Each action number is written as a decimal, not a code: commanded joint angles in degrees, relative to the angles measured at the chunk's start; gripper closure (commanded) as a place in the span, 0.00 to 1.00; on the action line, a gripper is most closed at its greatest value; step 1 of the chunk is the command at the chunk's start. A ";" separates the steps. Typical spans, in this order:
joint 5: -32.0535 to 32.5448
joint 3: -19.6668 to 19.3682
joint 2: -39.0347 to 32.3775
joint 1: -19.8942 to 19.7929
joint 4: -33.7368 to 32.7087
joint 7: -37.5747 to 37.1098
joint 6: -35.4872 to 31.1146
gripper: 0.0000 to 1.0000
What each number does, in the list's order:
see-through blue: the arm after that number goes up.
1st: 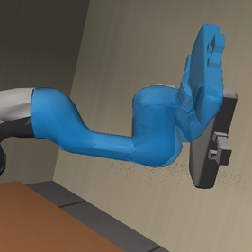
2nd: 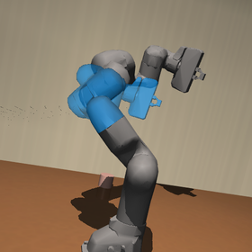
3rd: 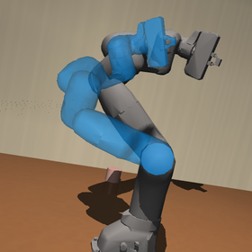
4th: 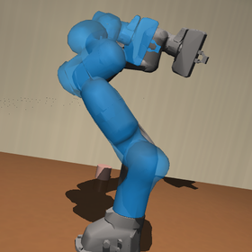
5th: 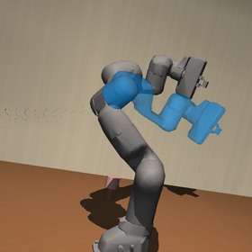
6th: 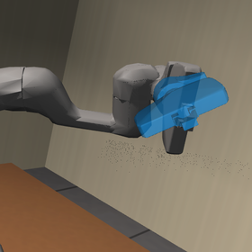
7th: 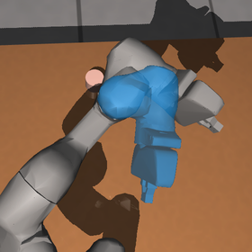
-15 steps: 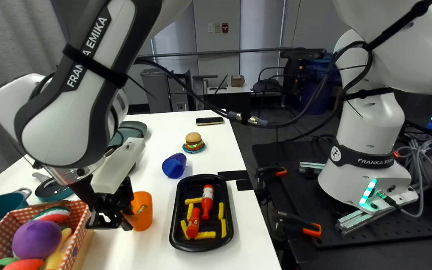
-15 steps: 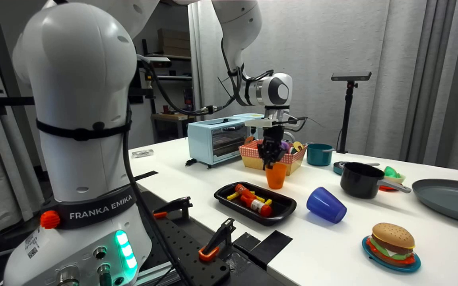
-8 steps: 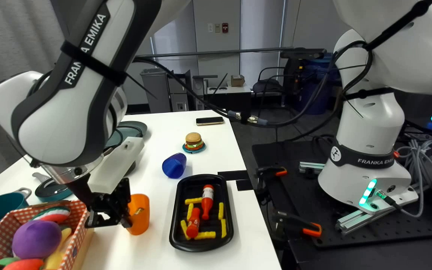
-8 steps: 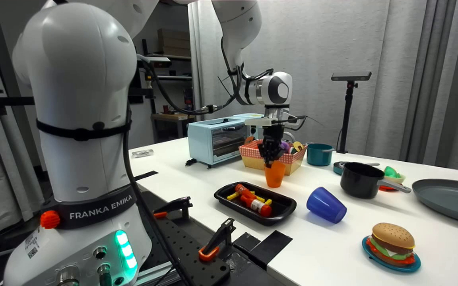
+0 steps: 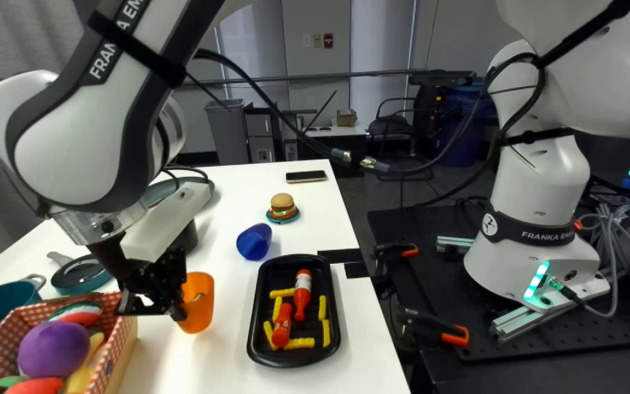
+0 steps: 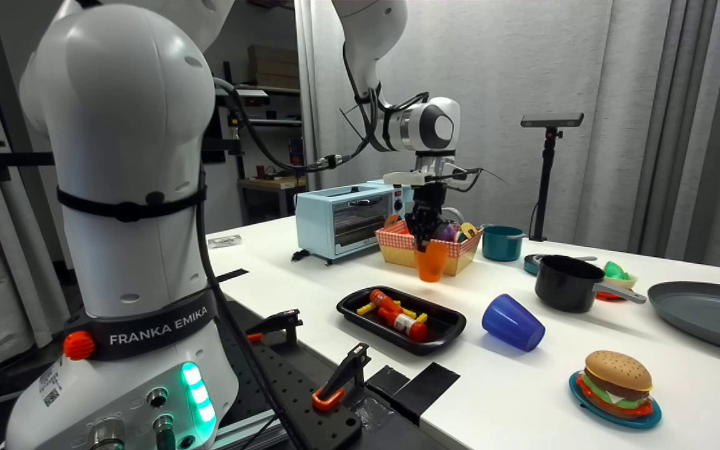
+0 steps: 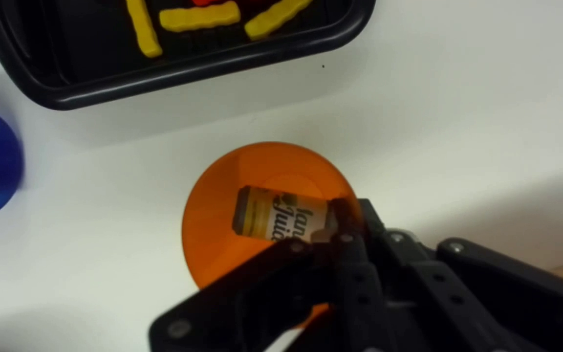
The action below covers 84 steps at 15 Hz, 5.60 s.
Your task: Pour the content of the orange cup onto the black tray
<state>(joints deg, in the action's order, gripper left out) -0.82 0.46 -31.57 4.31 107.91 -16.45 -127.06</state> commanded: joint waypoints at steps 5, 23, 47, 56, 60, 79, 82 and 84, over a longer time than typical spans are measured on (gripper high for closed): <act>-0.99 -0.33 10.52 0.39 12.21 -0.63 -1.90 0.99; -18.71 3.01 23.75 -0.59 25.82 4.34 -1.58 0.99; -56.12 -2.10 19.94 -12.26 22.80 59.12 22.53 0.99; -59.72 -4.73 13.47 -14.58 19.61 75.92 36.90 0.99; -59.77 -5.33 10.18 -15.57 17.08 79.62 41.15 0.99; -62.40 -7.81 4.13 -19.58 12.36 96.62 57.99 0.99; -61.63 -8.22 4.80 -18.60 12.66 95.15 56.03 0.99; -61.54 -8.38 5.07 -18.84 12.73 94.94 56.52 0.99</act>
<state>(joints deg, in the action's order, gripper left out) -62.74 -6.76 -26.58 -15.15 121.62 78.72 -71.90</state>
